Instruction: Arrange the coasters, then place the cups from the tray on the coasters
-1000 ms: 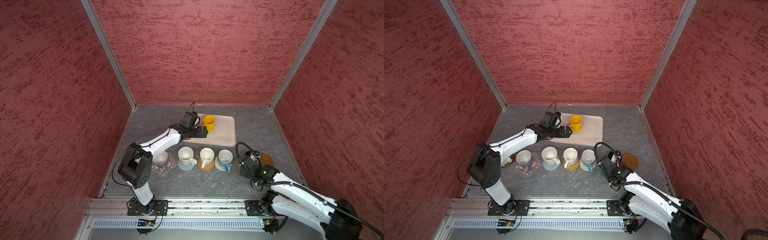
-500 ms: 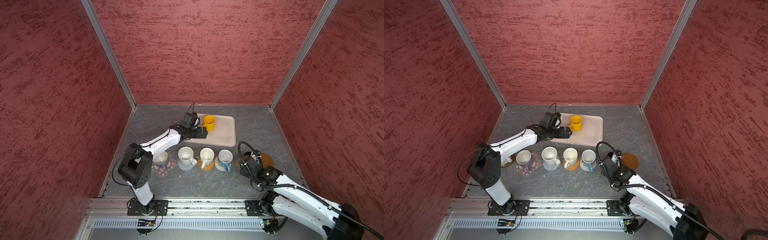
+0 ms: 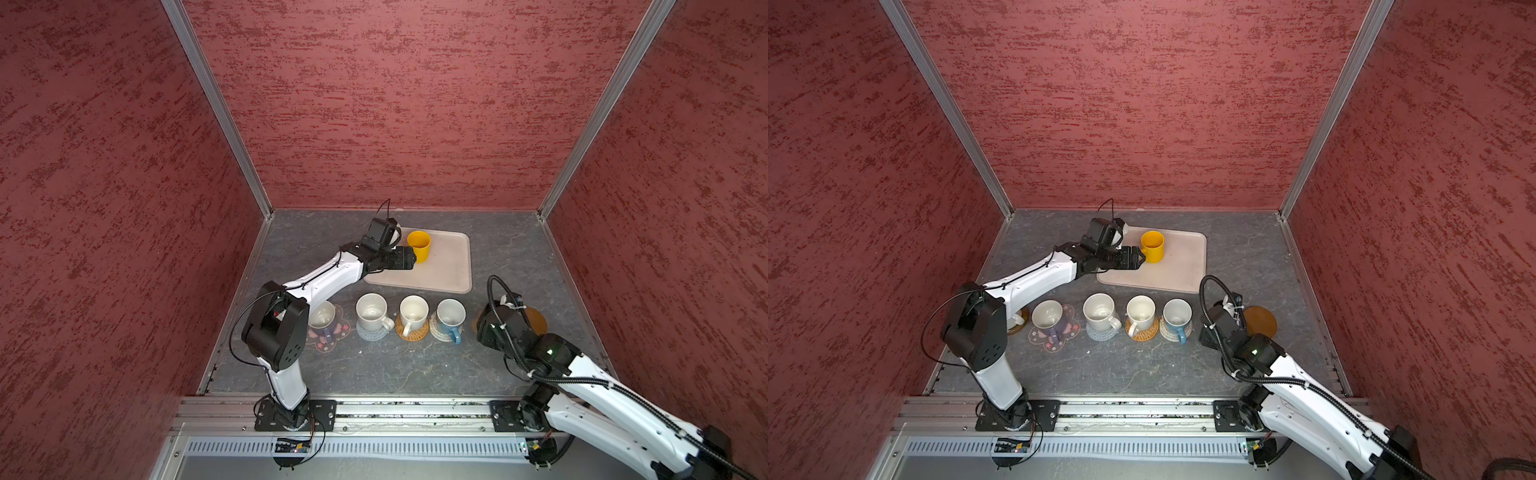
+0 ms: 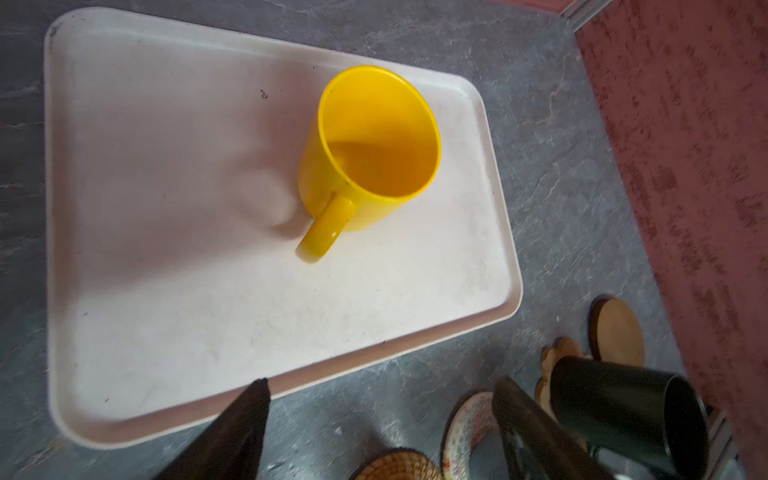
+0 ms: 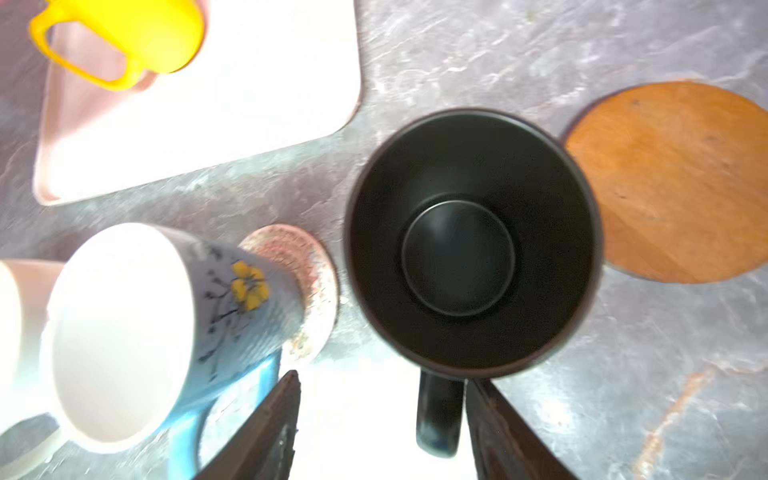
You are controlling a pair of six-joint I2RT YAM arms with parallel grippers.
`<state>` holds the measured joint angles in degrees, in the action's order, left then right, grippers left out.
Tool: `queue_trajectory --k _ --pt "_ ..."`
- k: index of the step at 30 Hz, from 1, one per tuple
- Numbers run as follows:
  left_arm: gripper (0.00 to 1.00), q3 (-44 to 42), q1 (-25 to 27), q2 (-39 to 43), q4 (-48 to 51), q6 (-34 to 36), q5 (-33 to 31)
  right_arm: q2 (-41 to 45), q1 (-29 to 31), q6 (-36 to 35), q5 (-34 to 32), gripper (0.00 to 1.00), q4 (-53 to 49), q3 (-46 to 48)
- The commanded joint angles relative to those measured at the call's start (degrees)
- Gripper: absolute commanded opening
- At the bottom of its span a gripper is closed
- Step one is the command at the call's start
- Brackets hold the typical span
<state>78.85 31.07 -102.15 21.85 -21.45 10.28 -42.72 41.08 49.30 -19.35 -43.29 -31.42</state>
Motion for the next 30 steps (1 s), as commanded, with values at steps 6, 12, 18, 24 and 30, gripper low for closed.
queue_trajectory --k 6,12,18,24,30 --pt "0.57 5.4 -0.9 -7.3 -0.6 0.8 3.9 1.6 0.2 -5.0 -0.7 0.66 2.2 -5.8" --pt "0.52 7.4 -1.1 -11.0 -1.3 0.3 4.8 1.1 0.2 -7.0 -0.3 0.7 2.7 -7.9" --pt "0.51 10.4 -1.1 -14.5 -1.4 -0.3 5.3 1.2 0.2 -7.9 0.2 0.71 2.9 -8.8" --pt "0.49 12.3 -0.3 -16.2 -0.9 -0.3 5.2 1.9 0.1 -8.1 -0.1 0.72 2.5 -8.7" --pt "0.56 11.2 -0.8 -13.5 -0.1 2.2 1.4 2.6 0.1 -8.6 0.1 0.72 2.4 -7.9"
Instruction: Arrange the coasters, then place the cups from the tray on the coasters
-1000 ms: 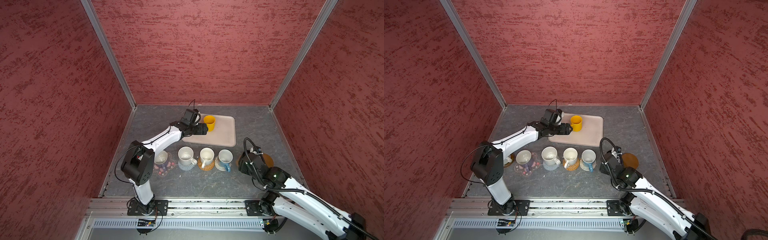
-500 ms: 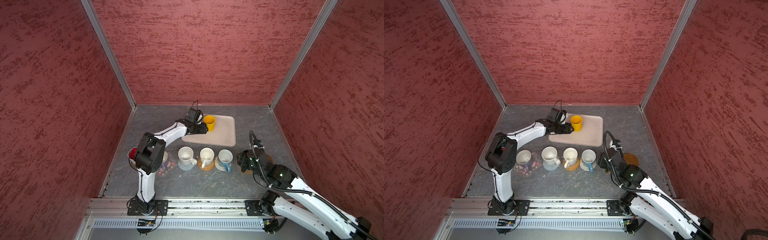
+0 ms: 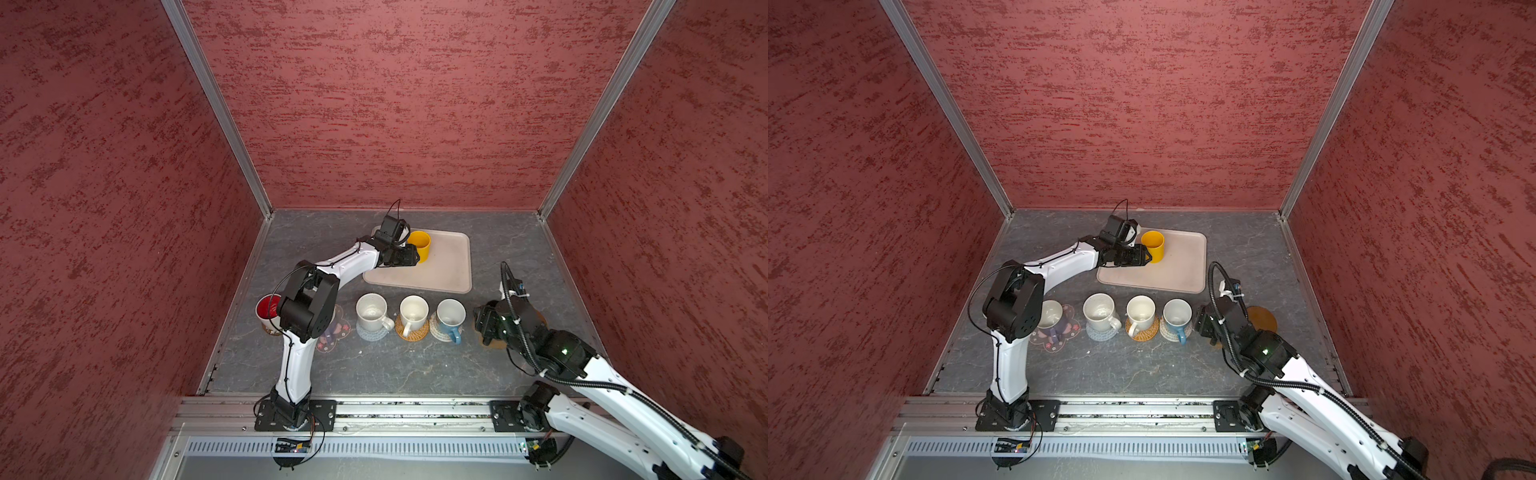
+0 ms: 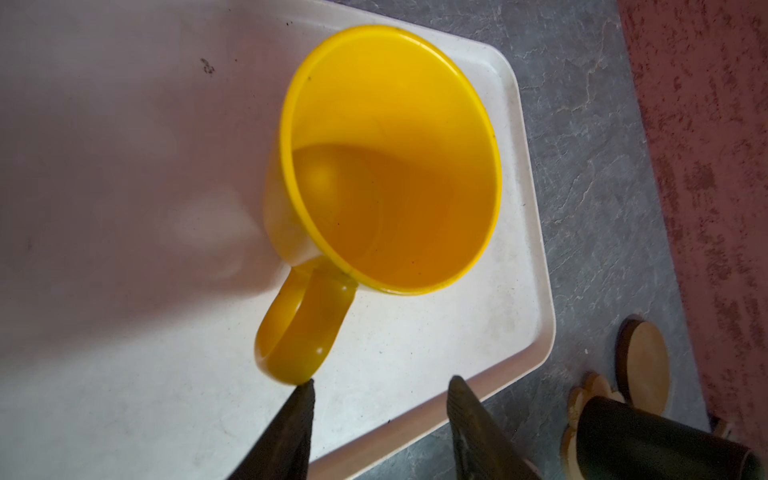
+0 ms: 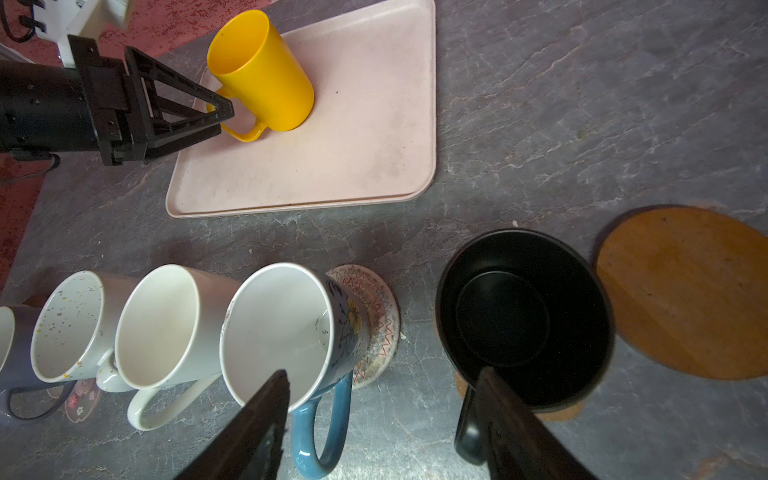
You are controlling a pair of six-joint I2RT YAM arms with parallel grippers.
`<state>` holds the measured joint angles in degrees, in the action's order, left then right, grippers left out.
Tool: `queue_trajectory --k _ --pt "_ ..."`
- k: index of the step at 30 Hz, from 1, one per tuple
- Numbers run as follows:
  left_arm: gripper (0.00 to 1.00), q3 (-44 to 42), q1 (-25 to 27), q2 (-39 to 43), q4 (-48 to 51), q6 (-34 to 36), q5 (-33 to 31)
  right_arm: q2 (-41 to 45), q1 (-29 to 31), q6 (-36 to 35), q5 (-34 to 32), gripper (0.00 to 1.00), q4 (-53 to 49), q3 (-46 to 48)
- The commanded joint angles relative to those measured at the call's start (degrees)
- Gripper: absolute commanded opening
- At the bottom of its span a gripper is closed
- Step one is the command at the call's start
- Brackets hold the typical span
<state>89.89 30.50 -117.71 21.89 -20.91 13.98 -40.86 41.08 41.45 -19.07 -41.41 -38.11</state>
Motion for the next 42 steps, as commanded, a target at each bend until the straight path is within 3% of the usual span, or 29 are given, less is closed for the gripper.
queue_trajectory --k 1,6,13,22,29,42 --pt "0.58 0.0 -0.7 2.3 0.3 2.3 -2.9 0.8 0.1 -0.9 -0.1 0.72 0.7 -1.1" --pt "0.73 -2.1 -2.8 3.7 -1.7 5.0 -0.2 1.0 0.1 -1.7 0.5 0.73 1.4 -1.0" --pt "0.8 -3.6 -3.0 5.4 -3.1 8.6 -0.6 1.1 0.1 -1.9 0.7 0.73 1.6 -0.8" --pt "0.77 -0.4 -3.3 0.8 -4.7 13.0 4.3 1.5 0.2 -2.5 1.0 0.73 1.7 -0.5" --pt "0.72 2.0 -2.3 -1.6 -5.1 11.9 6.4 1.8 0.1 -1.9 0.6 0.73 1.6 -0.3" --pt "0.71 3.0 4.1 -2.9 -6.9 7.5 6.3 0.1 0.1 -2.3 1.1 0.73 2.8 -0.5"
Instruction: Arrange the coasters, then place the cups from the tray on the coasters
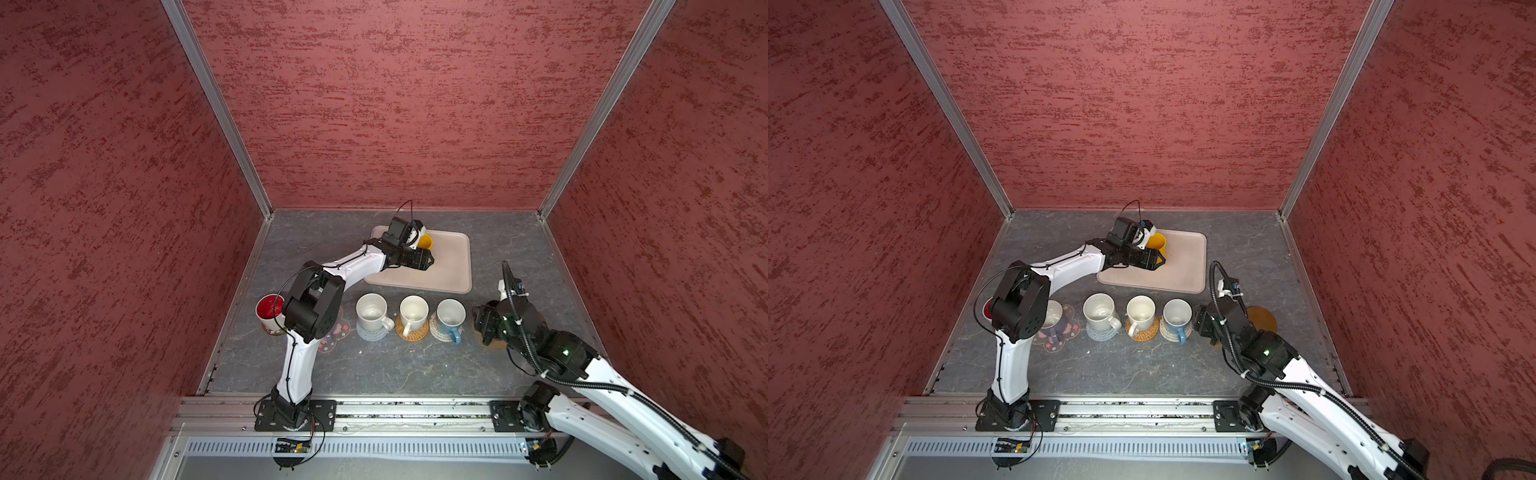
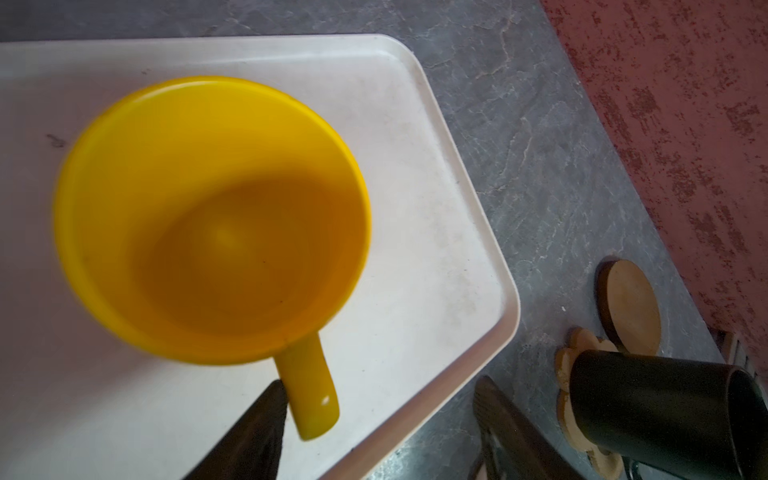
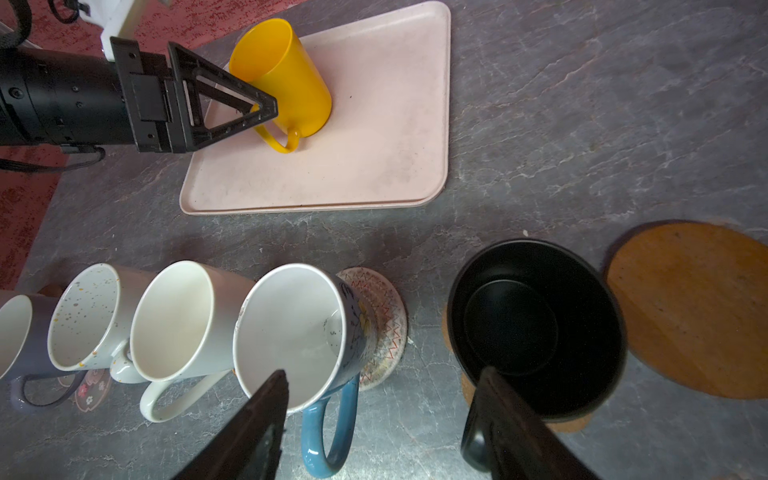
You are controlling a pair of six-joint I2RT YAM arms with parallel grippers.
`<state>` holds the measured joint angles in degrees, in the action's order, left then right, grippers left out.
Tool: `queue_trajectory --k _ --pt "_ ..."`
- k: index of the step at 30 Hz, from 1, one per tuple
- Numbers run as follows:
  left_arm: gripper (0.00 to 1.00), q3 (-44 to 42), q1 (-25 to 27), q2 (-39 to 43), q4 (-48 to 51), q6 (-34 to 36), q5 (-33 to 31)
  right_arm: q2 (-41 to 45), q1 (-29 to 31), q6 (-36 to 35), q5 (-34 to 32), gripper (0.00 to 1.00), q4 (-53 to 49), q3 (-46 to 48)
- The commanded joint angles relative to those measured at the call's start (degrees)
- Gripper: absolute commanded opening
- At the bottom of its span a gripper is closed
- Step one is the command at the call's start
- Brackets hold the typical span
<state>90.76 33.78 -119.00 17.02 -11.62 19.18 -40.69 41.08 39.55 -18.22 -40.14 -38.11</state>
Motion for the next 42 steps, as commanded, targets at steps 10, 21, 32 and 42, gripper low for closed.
queue_trajectory --k 10,21,32,42 --pt "0.75 6.1 1.6 -2.9 -0.1 -3.2 1.1 -0.7 0.1 -1.9 0.4 0.73 0.5 -3.8" --pt "0.88 -3.8 -0.6 12.2 -1.4 -6.5 -2.8 -9.7 -1.3 -16.2 -0.2 0.68 4.4 -13.8" --pt "1.0 -18.0 -3.8 34.5 3.2 -5.7 -10.3 -28.3 -13.1 -26.8 14.3 0.67 10.2 -26.4" --pt "1.0 -31.9 -5.4 47.7 5.7 -8.1 -12.5 -50.3 -15.6 -33.3 20.2 0.67 4.4 -40.9"
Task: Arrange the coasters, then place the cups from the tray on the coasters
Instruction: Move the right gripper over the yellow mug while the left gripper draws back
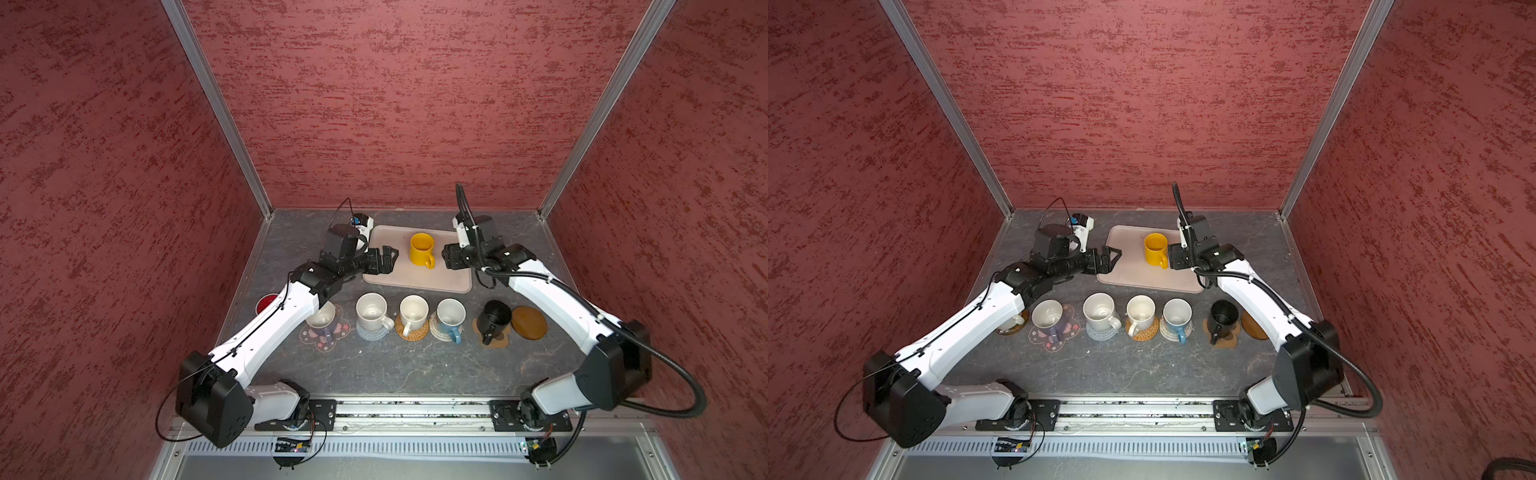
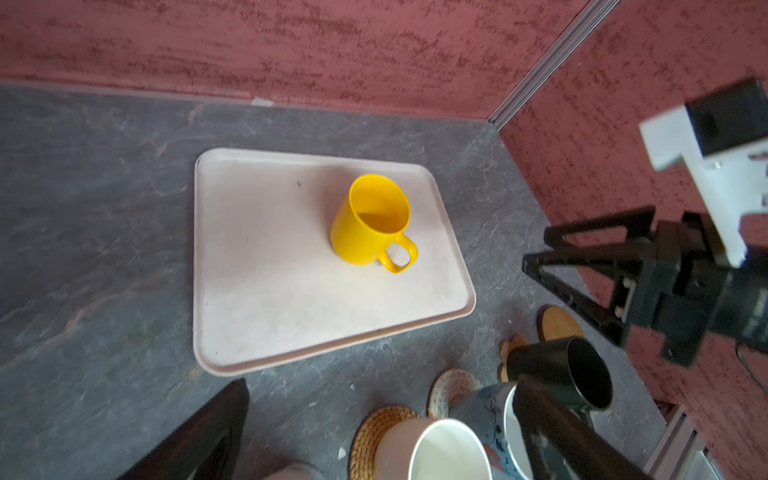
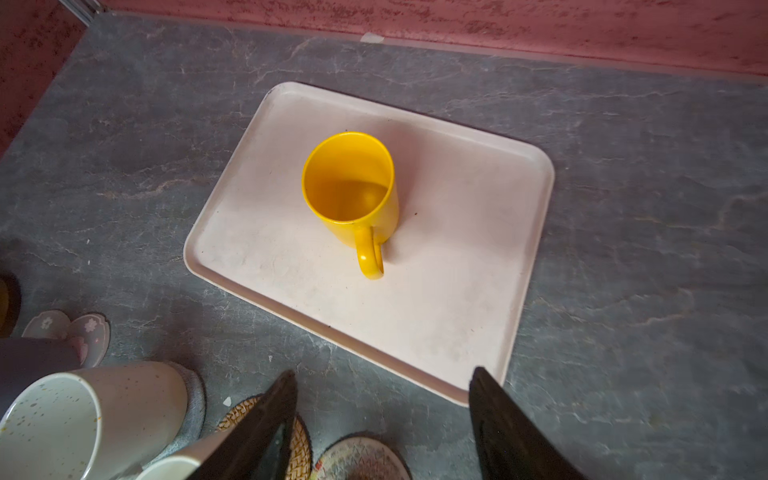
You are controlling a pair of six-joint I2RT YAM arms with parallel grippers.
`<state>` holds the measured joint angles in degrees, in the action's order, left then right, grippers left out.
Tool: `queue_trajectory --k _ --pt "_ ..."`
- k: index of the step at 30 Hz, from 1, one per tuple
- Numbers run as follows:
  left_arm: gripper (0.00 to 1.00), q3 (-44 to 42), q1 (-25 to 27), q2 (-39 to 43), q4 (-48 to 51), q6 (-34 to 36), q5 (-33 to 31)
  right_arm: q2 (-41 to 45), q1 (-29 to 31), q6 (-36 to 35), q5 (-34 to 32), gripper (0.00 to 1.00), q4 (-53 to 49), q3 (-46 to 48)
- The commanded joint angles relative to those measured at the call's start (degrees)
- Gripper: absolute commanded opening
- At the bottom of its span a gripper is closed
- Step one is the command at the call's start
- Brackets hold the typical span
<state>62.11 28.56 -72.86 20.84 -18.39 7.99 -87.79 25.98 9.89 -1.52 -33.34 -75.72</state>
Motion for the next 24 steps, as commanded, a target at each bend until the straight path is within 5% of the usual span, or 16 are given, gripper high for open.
queue_trajectory --k 1,10,24 --pt "1.0 -4.7 -0.2 2.3 2.0 -1.5 -1.5 -5.1 -0.6 -3.7 3.7 0.67 -3.2 -4.6" --pt "1.0 -14.2 -1.1 8.7 0.7 -3.3 -3.8 -18.3 -1.4 -3.7 5.0 0.67 -6.3 -14.7" --pt "0.99 -18.6 -1.2 5.2 -3.6 -4.3 -2.5 -31.4 -1.5 -3.4 5.6 0.63 -10.0 -25.4"
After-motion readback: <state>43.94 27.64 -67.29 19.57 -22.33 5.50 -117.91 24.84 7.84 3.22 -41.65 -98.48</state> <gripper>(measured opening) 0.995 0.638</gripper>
